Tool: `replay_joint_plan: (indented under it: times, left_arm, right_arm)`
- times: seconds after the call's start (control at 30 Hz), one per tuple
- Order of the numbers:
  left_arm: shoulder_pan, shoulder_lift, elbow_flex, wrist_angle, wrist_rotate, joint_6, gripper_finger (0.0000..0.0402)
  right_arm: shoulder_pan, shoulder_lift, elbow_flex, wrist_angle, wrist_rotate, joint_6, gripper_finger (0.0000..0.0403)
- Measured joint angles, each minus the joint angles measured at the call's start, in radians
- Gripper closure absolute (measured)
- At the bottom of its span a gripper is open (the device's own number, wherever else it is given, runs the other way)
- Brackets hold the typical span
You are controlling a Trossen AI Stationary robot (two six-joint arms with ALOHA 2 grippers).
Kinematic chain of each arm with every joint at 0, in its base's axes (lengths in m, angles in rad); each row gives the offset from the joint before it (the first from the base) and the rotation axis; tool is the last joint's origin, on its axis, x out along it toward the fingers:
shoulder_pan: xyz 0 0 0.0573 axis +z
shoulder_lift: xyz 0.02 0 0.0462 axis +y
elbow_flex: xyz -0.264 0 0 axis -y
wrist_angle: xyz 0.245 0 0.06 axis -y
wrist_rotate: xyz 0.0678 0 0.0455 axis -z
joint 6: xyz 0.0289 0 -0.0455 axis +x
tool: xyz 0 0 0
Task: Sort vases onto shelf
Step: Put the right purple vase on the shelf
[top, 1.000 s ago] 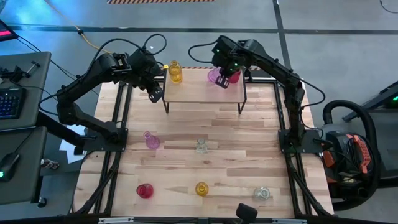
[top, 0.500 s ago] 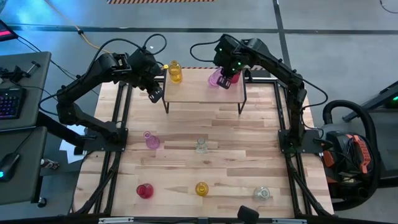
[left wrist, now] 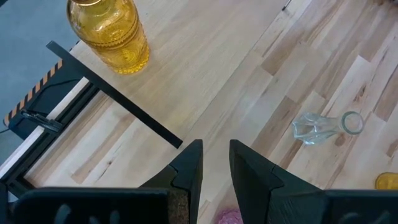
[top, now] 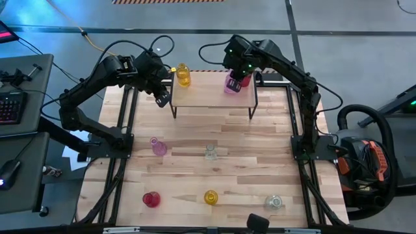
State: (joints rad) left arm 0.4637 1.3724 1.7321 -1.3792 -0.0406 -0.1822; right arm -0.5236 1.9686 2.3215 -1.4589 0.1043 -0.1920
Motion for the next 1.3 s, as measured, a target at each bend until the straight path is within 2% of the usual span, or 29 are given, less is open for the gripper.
replay_joint_plan:
  times: [0.67, 0.9, 1.3]
  left_arm:
    - [0.0, 0.0, 0.0, 0.0, 0.0, 0.0, 0.033]
    - [0.0, 0.0, 0.0, 0.0, 0.0, 0.001, 0.033]
    - [0.0, 0.0, 0.0, 0.0, 0.0, 0.001, 0.033]
  right_arm:
    - [0.0, 0.013, 0.0, 0.048, 0.031, 0.01, 0.0357]
    - [0.0, 0.013, 0.0, 0.057, -0.01, 0.036, 0.0357]
    - [0.0, 0.014, 0.0, 0.101, -0.012, 0.061, 0.0357]
